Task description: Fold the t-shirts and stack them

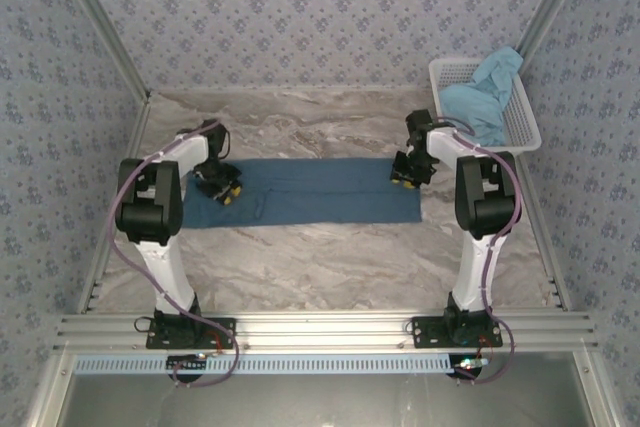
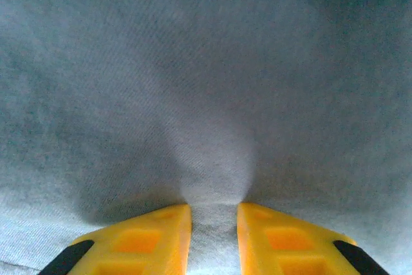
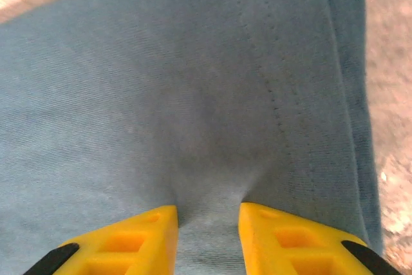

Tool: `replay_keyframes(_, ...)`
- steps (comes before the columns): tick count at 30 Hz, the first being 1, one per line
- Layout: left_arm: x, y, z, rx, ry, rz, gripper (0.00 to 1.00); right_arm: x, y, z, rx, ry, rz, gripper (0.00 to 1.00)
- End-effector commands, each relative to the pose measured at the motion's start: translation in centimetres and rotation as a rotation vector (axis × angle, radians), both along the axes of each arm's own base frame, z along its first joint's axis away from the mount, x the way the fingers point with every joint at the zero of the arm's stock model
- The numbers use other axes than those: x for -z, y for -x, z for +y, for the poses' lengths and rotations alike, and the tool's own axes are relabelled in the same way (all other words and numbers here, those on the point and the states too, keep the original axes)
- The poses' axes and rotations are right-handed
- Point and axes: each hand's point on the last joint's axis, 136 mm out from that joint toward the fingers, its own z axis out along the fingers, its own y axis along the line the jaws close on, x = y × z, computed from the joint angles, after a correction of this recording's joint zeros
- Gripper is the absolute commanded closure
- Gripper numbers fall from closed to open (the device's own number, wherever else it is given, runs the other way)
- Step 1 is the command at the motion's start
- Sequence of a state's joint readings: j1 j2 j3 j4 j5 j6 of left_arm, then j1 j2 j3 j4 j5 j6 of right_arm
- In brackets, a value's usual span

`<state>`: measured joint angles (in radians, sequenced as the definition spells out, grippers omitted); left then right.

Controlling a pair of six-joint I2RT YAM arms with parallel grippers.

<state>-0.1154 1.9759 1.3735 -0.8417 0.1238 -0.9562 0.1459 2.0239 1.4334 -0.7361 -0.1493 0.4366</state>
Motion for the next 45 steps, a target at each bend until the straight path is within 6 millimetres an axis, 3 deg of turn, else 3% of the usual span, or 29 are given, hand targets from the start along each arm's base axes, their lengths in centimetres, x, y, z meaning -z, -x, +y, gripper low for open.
replay_keyframes(1, 1.0, -2.3, 0.1, 0.002, -0.011, -0.019, 0.75, 0.9, 4.2, -1.9, 0.028, 0.098, 0.136, 0.66)
replay_keyframes(7, 0.6, -9.0, -1.5, 0.073, 0.009, -0.14, 0.76, 1.5, 11.0, -2.1, 0.087, 0.125, 0.243, 0.65)
replay_keyframes(10, 0.5, -12.4, -3.5, 0.097, 0.05, -0.215, 0.76, 1.5, 13.8, -1.1, 0.101, 0.104, 0.277, 0.64)
replay_keyframes(15, 0.4, -17.7, -8.4, 0.122, 0.14, -0.332, 0.76, 1.6, 17.9, 1.9, 0.146, 0.038, 0.325, 0.63)
replay_keyframes(20, -0.3, -21.7, -14.1, 0.172, 0.219, -0.425, 0.76, 2.2, 21.8, 5.9, 0.138, -0.016, 0.379, 0.63)
replay_keyframes(24, -1.7, -24.2, -18.6, 0.214, 0.323, -0.505, 0.73, 2.5, 23.4, 9.2, 0.101, -0.071, 0.387, 0.63)
replay_keyframes(28, -6.1, -25.1, -20.3, 0.244, 0.364, -0.595, 0.64, 0.5, 22.5, 10.2, 0.028, -0.062, 0.319, 0.61)
replay_keyframes(33, -13.0, -23.2, -18.1, 0.265, 0.256, -0.634, 0.54, -4.2, 19.9, 9.6, -0.017, -0.068, 0.179, 0.54)
replay_keyframes(35, -14.1, -21.6, -17.3, 0.247, 0.232, -0.6, 0.55, -5.8, 18.2, 9.7, -0.05, -0.087, 0.108, 0.53)
replay_keyframes(38, -13.7, -18.8, -16.8, 0.205, 0.24, -0.521, 0.61, -7.0, 14.6, 9.9, -0.09, -0.147, 0.011, 0.53)
replay_keyframes(42, -10.3, -15.1, -16.0, 0.09, 0.279, -0.411, 0.69, -7.4, 9.0, 10.5, -0.156, -0.23, -0.086, 0.56)
replay_keyframes(45, -7.9, -14.1, -15.2, -0.007, 0.304, -0.38, 0.71, -7.0, 5.6, 10.4, -0.185, -0.222, -0.116, 0.58)
